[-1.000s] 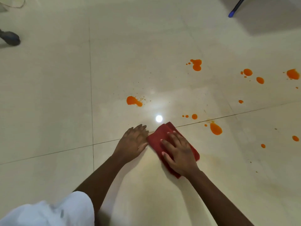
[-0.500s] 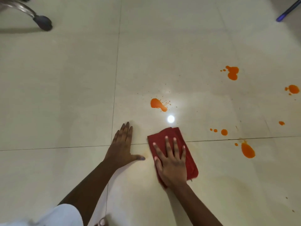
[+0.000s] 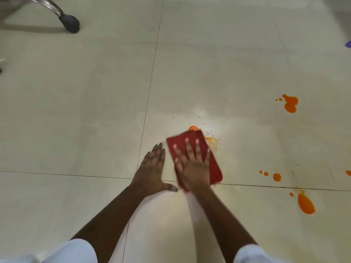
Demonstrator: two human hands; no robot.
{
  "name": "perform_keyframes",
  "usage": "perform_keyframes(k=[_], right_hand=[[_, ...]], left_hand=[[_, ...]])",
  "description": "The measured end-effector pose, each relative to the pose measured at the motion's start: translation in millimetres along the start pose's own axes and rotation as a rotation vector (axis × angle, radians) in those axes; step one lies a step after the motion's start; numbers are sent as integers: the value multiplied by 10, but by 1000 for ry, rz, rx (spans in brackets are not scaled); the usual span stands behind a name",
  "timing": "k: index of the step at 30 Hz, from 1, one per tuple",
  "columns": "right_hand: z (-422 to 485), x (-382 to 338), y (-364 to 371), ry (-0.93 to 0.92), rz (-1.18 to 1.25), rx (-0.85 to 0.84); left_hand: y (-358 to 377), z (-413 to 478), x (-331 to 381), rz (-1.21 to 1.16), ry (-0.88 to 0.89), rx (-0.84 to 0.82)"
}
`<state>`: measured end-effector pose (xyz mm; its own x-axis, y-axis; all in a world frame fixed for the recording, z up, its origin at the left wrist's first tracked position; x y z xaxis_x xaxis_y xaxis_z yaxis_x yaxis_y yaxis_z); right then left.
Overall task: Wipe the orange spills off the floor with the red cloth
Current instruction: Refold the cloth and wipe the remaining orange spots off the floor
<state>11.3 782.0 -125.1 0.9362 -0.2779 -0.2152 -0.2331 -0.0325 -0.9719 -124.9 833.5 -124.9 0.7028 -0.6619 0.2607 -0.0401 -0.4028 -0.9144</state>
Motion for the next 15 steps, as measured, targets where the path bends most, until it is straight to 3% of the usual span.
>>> perform_keyframes(k=[3,5,7,11,15], right_hand=[[360,546,-142,242,33,-54],[111,669,-135,427,78,45],[-162,326,-92,393,83,79],[436,-121,-56,-1,5,-61],[953,645,-265,327,27,-38]], left_hand=[[-13,-1,2,16,-3,1],[4,11,-1,18,-13,-2],[17,24,3,33,-8,3],[16,40,-10,65,-6,-5],[10,33,-23,78,-19,-9]])
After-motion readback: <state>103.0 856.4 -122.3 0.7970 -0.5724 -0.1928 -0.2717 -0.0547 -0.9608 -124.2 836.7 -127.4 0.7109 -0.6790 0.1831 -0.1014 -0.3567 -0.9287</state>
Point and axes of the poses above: each hand's wrist, its own z-axis towards the middle knuckle, its own y-axis out of the palm, x = y × z, the point moved 3 cm from there along z, towards the middle knuckle, and after that the axes turned 3 degrees about z, right-handed, at the moved point
